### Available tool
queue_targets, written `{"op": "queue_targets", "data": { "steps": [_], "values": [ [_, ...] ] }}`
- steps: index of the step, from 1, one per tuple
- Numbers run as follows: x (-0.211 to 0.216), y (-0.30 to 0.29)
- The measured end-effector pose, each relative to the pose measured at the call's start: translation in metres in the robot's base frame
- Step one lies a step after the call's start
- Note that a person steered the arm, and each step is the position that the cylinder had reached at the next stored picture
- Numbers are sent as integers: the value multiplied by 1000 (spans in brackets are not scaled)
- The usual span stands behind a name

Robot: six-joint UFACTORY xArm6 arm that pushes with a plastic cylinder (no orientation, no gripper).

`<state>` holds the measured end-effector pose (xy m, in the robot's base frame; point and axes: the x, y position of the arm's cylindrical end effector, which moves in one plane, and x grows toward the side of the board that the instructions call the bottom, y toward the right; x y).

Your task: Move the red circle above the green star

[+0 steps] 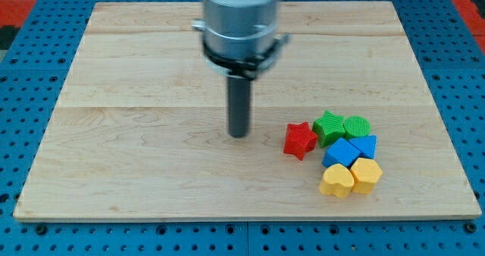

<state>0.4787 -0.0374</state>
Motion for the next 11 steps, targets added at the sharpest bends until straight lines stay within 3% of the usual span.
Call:
{"op": "queue_targets", "data": {
  "steps": [2, 3, 5, 6, 7, 9, 10, 11],
  "values": [
    [-111, -48],
    [-145, -12],
    [-153, 62],
    [-181, 69],
    [-153, 98],
    [-48, 130],
    [-49, 131],
    [-94, 130]
  ]
}}
